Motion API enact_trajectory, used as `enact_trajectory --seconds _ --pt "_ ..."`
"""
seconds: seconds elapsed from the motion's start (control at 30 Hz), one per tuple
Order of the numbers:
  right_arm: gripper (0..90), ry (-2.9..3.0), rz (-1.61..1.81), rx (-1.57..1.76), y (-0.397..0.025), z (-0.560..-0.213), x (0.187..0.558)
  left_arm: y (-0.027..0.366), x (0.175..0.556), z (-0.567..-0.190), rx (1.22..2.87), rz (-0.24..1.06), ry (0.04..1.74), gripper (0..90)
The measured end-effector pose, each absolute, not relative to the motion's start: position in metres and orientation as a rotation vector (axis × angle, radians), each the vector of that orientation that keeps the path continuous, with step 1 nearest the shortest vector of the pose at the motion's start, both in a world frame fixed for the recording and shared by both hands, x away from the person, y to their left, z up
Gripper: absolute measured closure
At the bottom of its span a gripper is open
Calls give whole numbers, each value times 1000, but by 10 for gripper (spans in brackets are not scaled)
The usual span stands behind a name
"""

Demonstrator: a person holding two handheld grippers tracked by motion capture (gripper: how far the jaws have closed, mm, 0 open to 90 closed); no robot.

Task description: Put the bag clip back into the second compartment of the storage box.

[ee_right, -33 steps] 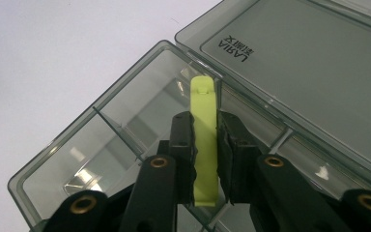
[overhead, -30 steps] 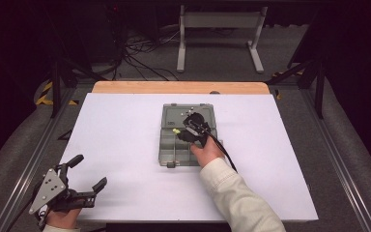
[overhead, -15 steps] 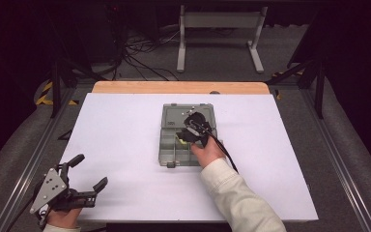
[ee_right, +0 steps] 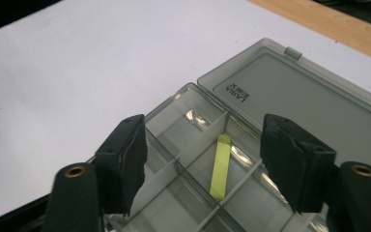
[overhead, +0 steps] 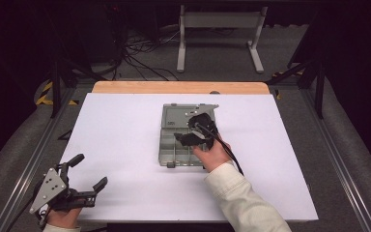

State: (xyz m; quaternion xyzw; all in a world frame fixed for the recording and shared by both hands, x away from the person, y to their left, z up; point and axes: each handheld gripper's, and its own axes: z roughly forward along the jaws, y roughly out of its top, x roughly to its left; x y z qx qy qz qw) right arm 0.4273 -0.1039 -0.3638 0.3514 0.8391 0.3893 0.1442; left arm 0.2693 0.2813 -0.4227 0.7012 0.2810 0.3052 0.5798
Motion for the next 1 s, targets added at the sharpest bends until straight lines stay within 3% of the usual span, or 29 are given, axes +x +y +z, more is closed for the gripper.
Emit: enact_trajectory --seconds 0.37,1.0 --pt "183 2371 1235 1008 -131 -344 400 282 269 -422 1637 719 657 4" --pt "17 2312 1316 832 -188 -331 350 281 269 -422 1635 716 658 4"
